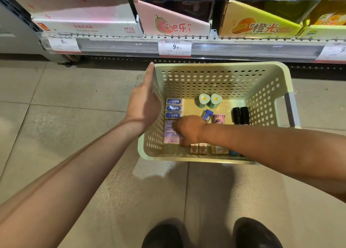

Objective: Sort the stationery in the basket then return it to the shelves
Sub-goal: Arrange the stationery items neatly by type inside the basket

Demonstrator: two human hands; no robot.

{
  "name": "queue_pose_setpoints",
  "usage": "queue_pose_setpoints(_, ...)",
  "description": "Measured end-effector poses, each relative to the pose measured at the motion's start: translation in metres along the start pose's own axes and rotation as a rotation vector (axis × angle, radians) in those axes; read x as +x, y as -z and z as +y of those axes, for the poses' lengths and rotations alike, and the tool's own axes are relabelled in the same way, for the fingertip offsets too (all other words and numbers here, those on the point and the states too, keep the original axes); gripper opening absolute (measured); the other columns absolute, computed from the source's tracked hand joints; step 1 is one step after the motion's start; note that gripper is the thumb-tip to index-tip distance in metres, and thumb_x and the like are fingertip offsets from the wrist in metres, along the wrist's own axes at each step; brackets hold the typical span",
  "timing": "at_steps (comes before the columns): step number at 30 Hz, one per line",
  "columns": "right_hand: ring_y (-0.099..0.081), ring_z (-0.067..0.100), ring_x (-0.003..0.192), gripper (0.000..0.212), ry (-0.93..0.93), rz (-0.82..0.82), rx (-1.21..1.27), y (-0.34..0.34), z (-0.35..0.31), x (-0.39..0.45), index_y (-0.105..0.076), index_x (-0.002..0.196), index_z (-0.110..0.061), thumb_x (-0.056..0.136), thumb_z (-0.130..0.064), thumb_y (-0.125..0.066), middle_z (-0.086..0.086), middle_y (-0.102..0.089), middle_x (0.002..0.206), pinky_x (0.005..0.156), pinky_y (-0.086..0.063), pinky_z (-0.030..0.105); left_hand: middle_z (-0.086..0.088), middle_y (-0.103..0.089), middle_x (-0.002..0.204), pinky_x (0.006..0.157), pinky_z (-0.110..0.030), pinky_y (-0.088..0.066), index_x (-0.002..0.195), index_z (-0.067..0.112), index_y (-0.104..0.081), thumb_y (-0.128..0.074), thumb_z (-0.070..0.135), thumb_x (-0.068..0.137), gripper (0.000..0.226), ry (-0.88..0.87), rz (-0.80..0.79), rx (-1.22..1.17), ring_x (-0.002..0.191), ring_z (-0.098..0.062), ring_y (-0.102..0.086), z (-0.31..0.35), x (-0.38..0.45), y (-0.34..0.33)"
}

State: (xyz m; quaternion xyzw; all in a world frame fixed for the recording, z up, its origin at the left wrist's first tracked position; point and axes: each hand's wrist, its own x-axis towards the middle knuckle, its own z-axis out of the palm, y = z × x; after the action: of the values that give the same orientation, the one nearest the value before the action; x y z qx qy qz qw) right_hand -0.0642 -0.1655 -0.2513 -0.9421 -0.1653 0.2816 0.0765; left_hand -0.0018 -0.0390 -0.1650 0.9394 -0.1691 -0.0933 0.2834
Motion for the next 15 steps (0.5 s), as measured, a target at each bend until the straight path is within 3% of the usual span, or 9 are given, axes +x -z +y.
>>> queue_pose_setpoints(4,-0.060,0.027,0.099,0.043,-0.011,-0.001,0.009,0.003,0.004,-0.002,-0.054,0.113,-0.012,0.077,-0.031,-0.070,0.008,-0.060,0.112,0.067,-0.045,0.030,0.009,-0.042,0.061,0.048,-0.004,-0.033,0.150,0.020,-0.008,-0.041,-0.008,0.085,0.078,0.004,0.003,-0.005,0.053,-0.003,-0.040,-0.001,0.001,0.000)
queue_pose_setpoints(7,-0.060,0.024,0.094,0.045,-0.046,0.020,0.044,0.008,0.009,-0.004,-0.055,0.108,-0.013,0.076,-0.041,-0.069,0.006,-0.062,0.105,0.061,-0.040,0.027,0.009,-0.041,0.060,0.051,-0.009,-0.033,0.150,0.019,-0.009,-0.041,-0.008,0.085,0.078,-0.003,0.000,0.000,0.053,-0.003,-0.039,0.000,0.000,0.000)
queue_pose_setpoints(12,-0.053,0.020,0.080,0.054,-0.145,0.032,0.072,0.011,0.020,-0.013,-0.054,0.108,-0.010,0.073,-0.047,-0.071,0.006,-0.062,0.103,0.059,-0.041,0.027,0.013,-0.041,0.060,0.047,-0.006,-0.034,0.150,0.017,-0.009,-0.042,-0.007,0.085,0.076,-0.028,0.016,0.011,0.052,-0.002,-0.039,-0.001,0.001,0.001)
queue_pose_setpoints(15,-0.059,0.023,0.091,0.060,-0.172,-0.012,0.121,0.005,0.019,-0.018,-0.050,0.114,-0.011,0.070,-0.042,-0.075,0.007,-0.062,0.108,0.062,-0.041,0.027,0.010,-0.043,0.060,0.048,-0.016,-0.030,0.150,0.018,-0.010,-0.042,-0.007,0.084,0.077,-0.015,0.018,0.017,0.052,-0.004,-0.040,-0.001,0.000,-0.001)
